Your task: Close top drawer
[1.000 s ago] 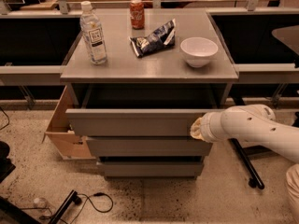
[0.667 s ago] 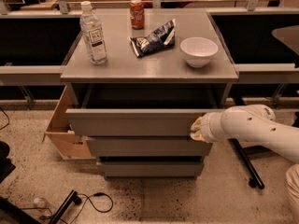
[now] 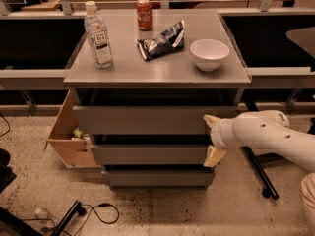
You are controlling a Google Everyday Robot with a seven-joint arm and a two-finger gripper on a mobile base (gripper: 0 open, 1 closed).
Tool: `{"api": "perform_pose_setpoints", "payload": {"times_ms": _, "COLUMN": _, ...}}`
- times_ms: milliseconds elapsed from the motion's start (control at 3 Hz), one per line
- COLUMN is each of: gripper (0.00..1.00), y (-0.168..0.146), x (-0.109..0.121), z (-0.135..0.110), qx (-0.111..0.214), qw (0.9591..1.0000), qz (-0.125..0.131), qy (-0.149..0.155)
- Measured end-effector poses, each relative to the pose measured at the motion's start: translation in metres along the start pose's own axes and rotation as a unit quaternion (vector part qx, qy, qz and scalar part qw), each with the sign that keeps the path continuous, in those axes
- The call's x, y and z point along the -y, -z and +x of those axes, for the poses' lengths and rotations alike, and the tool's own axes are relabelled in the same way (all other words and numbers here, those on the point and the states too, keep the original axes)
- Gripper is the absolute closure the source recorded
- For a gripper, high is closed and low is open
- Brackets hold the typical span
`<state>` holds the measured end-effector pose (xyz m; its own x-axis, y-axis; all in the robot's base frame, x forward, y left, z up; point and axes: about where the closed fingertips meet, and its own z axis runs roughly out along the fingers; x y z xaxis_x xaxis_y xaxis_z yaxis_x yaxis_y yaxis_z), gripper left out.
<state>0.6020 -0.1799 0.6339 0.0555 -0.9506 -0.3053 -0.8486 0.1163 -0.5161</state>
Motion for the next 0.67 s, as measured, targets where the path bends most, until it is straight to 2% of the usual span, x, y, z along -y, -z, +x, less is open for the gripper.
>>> {"api": "perform_pose_setpoints", "payload": {"times_ms": 333, "gripper": 0.0, "y": 0.0, "x": 0.0, "z": 0.0, "qx": 0.0, "qw": 1.0, "qz": 0.0, "qy": 0.0}}
{"api": "perform_pose_setpoints", "payload": {"times_ms": 667, "gripper": 0.17, "y": 0.0001, "x": -0.0001, "z": 0.0, "qx": 0.0, "qw": 1.0, "qz": 0.0, "qy": 0.0}}
